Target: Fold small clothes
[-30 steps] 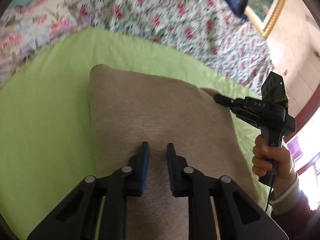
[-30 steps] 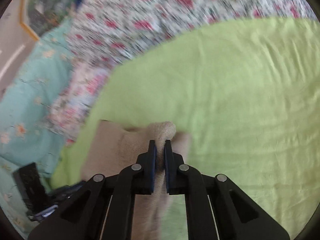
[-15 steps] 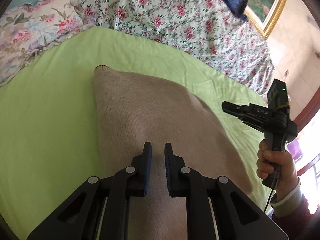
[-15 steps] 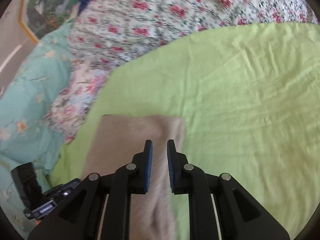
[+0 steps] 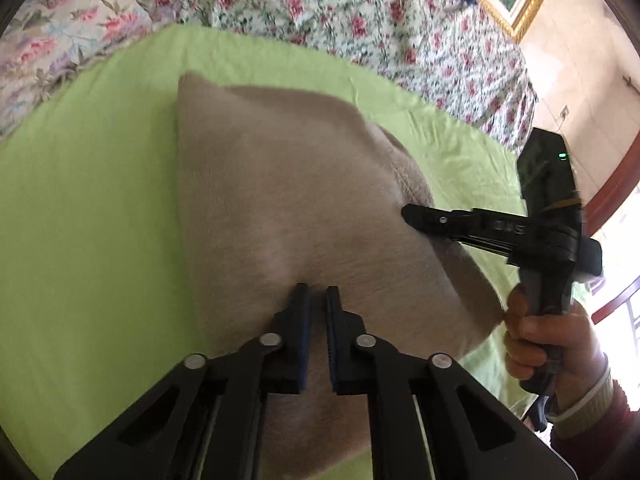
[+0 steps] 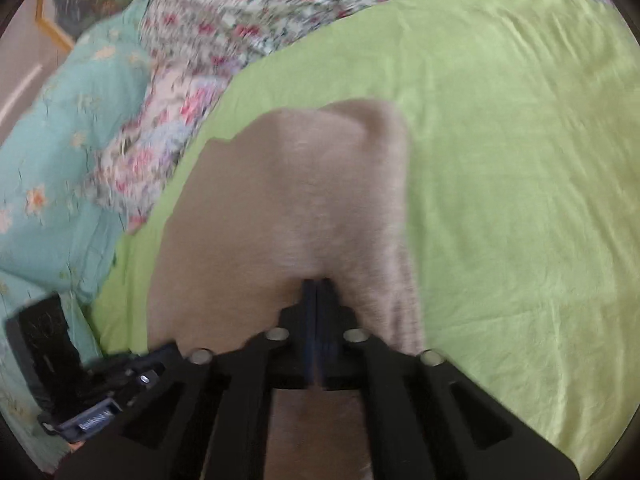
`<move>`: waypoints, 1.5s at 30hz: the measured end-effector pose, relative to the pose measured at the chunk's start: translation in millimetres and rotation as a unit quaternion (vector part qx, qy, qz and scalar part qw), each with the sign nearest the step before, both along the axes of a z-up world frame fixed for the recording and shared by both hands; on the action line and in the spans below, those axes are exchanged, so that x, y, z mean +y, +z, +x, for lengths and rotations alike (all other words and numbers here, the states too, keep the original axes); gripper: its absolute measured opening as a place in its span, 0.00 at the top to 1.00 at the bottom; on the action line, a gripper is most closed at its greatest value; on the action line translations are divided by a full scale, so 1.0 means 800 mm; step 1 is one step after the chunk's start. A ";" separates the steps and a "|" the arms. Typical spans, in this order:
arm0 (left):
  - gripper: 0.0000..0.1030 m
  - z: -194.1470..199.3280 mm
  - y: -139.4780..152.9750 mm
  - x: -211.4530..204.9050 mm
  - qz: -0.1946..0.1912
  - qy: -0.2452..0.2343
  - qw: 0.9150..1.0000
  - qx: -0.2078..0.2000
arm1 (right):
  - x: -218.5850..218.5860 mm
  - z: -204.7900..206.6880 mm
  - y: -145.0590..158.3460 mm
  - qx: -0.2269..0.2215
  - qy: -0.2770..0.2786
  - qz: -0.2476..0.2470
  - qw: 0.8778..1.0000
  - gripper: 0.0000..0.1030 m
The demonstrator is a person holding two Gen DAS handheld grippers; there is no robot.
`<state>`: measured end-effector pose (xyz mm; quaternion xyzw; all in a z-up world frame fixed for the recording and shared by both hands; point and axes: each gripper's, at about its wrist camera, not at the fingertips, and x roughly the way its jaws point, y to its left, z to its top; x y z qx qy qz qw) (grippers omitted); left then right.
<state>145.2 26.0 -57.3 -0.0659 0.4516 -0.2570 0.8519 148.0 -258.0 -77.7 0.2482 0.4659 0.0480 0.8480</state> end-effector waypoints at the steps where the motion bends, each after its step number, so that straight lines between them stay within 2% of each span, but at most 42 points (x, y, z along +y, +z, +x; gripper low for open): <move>1: 0.99 0.002 -0.007 -0.001 -0.001 0.002 1.000 0.005 | -0.001 0.000 0.001 0.001 -0.002 0.002 1.000 1.00; 5: 0.99 0.002 -0.014 0.007 -0.032 0.009 0.999 0.020 | 0.018 -0.010 0.023 -0.003 0.007 -0.030 1.000 0.99; 11: 0.99 -0.039 0.002 0.022 -0.030 0.007 0.999 0.011 | 0.060 -0.077 0.062 -0.025 0.053 -0.062 0.996 0.96; 13: 0.97 -0.060 0.004 0.027 -0.023 0.001 1.000 0.000 | 0.071 -0.102 0.053 -0.010 0.065 -0.098 0.993 0.96; 15: 0.96 -0.076 -0.002 0.031 -0.011 0.002 1.000 0.002 | 0.070 -0.116 0.030 0.024 0.059 -0.136 0.989 0.96; 19: 0.97 -0.089 -0.026 0.031 0.012 0.008 1.000 0.011 | 0.049 -0.129 0.014 0.016 0.035 -0.103 0.994 1.00; 23: 0.97 -0.088 -0.028 0.028 0.011 0.020 1.000 0.013 | 0.055 -0.126 0.018 0.018 0.040 -0.126 0.991 1.00; 29: 0.97 -0.095 -0.029 0.032 0.008 0.026 1.000 0.014 | 0.051 -0.136 0.019 0.017 0.028 -0.113 0.993 1.00; 37: 0.94 -0.103 -0.016 0.038 0.021 0.031 0.999 0.019 | 0.056 -0.167 0.038 0.028 0.012 -0.134 0.990 0.96; 39: 0.90 -0.110 -0.011 0.041 0.023 0.031 0.999 0.018 | 0.058 -0.178 0.043 0.030 0.009 -0.134 0.990 0.96; 40: 0.83 -0.114 -0.008 0.042 0.026 0.031 0.999 0.016 | 0.058 -0.182 0.045 0.031 0.008 -0.134 0.990 0.96; 42: 0.64 -0.123 -0.002 0.041 0.037 0.032 0.999 0.010 | 0.059 -0.195 0.050 0.033 0.002 -0.136 0.990 0.96; 44: 0.27 -0.135 0.003 0.040 0.064 0.042 0.997 -0.004 | 0.059 -0.208 0.054 0.031 -0.002 -0.133 0.991 0.94; 45: 0.23 -0.141 0.006 0.041 0.074 0.047 0.996 -0.014 | 0.060 -0.214 0.056 0.032 -0.004 -0.134 0.990 0.90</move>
